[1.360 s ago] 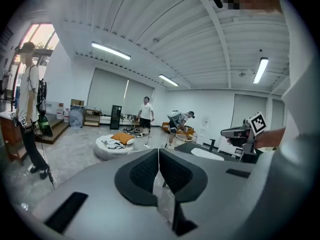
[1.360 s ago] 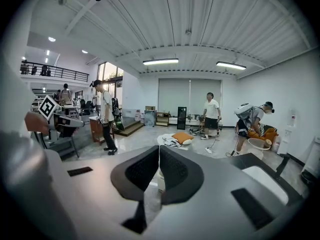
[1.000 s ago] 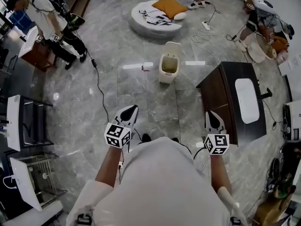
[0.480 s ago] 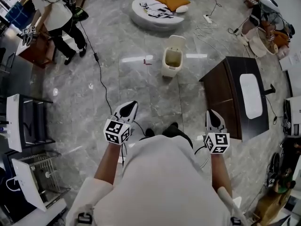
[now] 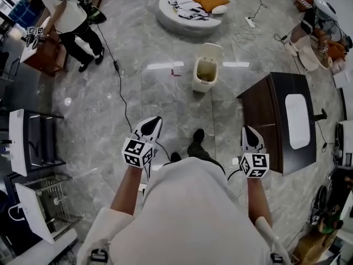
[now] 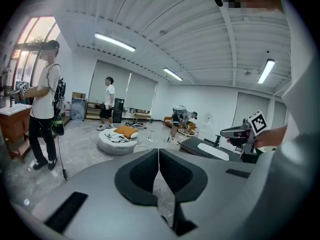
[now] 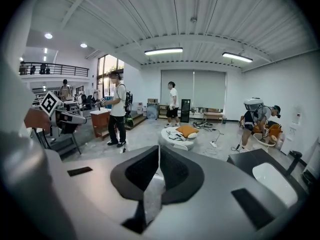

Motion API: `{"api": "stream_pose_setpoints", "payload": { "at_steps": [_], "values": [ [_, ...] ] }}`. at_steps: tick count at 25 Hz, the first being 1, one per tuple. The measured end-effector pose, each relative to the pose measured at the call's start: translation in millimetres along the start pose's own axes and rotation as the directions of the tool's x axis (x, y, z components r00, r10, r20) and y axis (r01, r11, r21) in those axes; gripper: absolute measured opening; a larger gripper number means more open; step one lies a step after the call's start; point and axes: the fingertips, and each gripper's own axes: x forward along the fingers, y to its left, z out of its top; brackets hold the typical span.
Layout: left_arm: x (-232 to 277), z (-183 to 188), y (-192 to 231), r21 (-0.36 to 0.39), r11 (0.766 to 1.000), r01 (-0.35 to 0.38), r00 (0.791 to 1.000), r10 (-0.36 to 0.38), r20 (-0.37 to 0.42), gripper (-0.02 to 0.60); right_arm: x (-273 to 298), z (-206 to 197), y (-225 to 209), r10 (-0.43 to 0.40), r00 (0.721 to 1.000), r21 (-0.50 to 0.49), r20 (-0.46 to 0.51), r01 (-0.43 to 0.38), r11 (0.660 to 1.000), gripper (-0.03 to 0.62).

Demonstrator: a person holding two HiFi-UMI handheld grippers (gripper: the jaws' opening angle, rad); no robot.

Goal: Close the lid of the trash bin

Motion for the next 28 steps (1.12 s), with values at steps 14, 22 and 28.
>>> {"api": "stream_pose_setpoints", "payload": {
  "at_steps": [14, 22, 28],
  "values": [
    [85.3, 32.4, 11.9, -0.005, 0.999, -0.040, 0.999, 0.039, -0.034, 0.020, 85.2, 26.1, -58.7, 0.075, 0.997, -0.005, -0.025, -0.075, 0.997, 0.032],
    [131.2, 48.8, 8.7, -0.004, 0.997, -0.075, 0.997, 0.075, -0.033, 0.020, 124.6, 42.1, -96.5, 0.118, 0.993, -0.015, -0.012, -0.118, 0.993, 0.032],
    [162.3, 58.7, 9.3, 0.007, 0.995, -0.101, 0.994, 0.101, -0.031, 0.020, 147.3, 44.1, -121.5, 0.137, 0.990, -0.017, -0.017, -0.138, 0.990, 0.032]
  ]
}}
